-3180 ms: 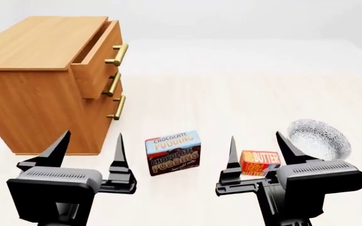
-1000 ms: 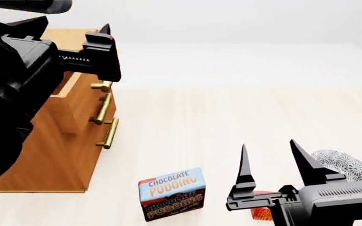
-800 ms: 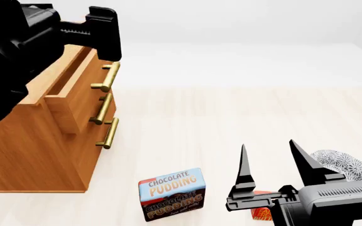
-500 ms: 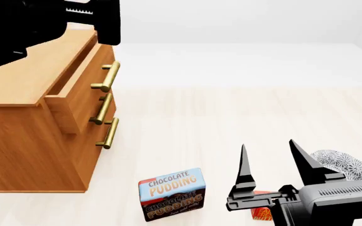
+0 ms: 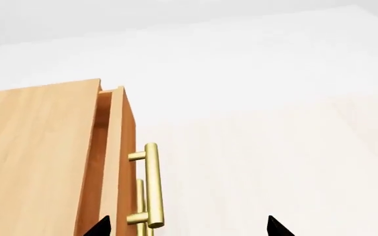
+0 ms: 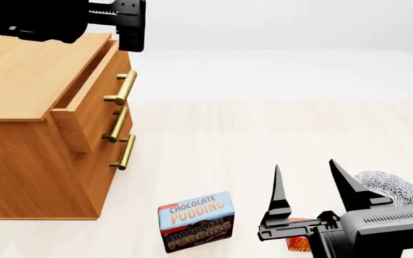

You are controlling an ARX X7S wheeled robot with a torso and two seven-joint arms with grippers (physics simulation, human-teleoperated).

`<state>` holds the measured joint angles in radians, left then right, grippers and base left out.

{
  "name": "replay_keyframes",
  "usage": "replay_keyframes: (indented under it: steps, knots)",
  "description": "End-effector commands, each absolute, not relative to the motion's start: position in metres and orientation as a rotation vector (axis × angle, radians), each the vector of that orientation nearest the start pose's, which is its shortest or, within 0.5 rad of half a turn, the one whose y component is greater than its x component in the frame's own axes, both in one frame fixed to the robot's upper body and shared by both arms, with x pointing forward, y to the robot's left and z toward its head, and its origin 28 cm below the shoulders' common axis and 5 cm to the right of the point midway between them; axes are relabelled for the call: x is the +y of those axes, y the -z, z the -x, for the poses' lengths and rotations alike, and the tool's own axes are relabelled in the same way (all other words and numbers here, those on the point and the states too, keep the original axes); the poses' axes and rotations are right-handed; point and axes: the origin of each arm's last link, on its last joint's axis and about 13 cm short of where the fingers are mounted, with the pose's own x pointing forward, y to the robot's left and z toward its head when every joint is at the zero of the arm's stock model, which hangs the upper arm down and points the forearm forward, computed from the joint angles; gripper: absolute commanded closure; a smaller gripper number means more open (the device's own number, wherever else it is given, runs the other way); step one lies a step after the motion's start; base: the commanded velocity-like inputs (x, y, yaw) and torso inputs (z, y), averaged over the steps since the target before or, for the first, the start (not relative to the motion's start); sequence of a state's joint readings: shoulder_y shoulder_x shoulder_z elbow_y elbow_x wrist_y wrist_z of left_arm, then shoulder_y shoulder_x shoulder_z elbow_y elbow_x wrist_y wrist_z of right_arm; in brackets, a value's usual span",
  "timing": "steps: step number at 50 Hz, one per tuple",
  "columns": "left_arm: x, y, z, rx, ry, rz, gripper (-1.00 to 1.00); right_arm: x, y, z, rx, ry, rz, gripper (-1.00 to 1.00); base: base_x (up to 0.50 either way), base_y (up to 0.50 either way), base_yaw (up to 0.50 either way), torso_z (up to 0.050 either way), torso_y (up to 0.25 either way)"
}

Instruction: Put the butter at the back in the top drawer of the cabinet and close it.

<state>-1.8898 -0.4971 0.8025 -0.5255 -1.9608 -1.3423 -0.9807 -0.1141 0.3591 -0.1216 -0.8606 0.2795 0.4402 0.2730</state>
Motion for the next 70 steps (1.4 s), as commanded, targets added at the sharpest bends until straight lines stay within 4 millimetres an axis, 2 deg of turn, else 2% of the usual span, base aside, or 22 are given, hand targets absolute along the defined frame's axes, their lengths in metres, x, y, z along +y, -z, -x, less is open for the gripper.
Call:
replay_keyframes:
  steps: [1, 13, 70]
  knots:
    - [0.225, -0.423, -0.299, 0.574, 0.142, -0.081, -1.0, -0.107, -0.135, -0.155, -0.238, -0.092, 0.049, -1.0, 0.0, 0.0, 0.0, 0.0, 0.0]
    - [0.225, -0.426, -0.305, 0.595, 0.102, -0.091, -1.0, -0.107, -0.135, -0.155, -0.238, -0.095, 0.05, -1.0, 0.0, 0.0, 0.0, 0.0, 0.0]
    - [0.227, -0.392, -0.338, 0.701, 0.023, -0.153, -1.0, -0.107, -0.134, -0.156, -0.236, -0.099, 0.049, -1.0, 0.0, 0.0, 0.0, 0.0, 0.0]
